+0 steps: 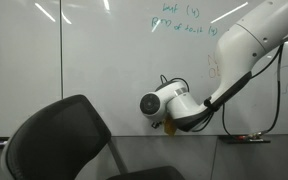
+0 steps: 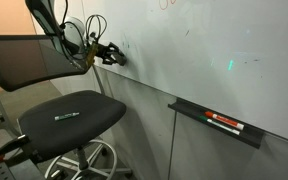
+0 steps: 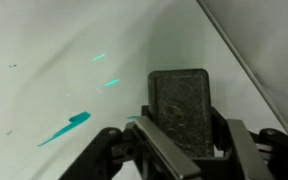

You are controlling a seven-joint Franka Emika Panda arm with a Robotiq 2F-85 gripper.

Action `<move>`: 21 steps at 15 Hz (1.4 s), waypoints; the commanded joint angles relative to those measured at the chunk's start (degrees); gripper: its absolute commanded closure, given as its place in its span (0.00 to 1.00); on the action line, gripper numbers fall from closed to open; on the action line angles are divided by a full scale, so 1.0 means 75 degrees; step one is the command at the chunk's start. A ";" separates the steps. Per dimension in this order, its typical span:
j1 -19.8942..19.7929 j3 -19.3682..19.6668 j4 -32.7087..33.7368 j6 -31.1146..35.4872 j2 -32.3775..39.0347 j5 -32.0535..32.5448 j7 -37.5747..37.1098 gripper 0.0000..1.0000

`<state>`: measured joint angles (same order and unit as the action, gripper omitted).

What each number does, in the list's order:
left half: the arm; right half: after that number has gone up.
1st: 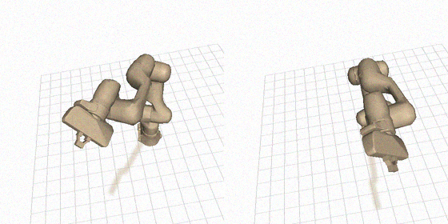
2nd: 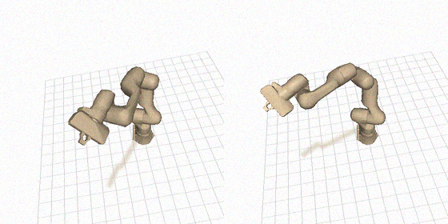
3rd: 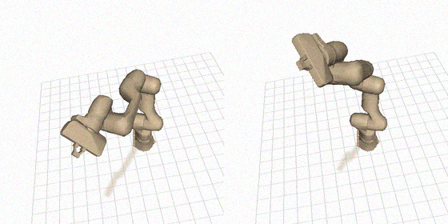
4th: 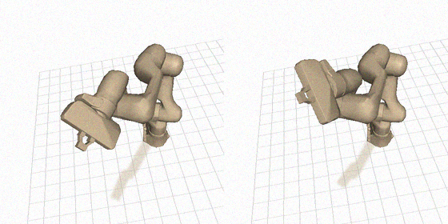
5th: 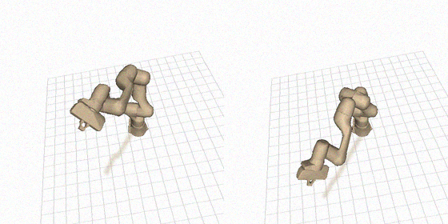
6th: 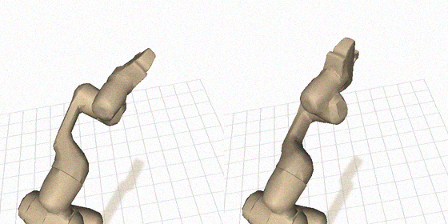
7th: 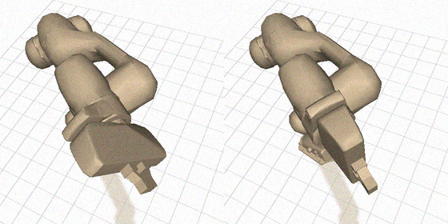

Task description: Use the duster to erase the writings on the board

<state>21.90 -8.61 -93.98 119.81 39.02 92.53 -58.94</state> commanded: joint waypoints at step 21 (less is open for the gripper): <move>-0.0436 0.0167 0.0199 -0.1329 0.0337 0.0529 0.0128 0.69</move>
<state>19.55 -7.25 -94.84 109.72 40.70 93.69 -58.94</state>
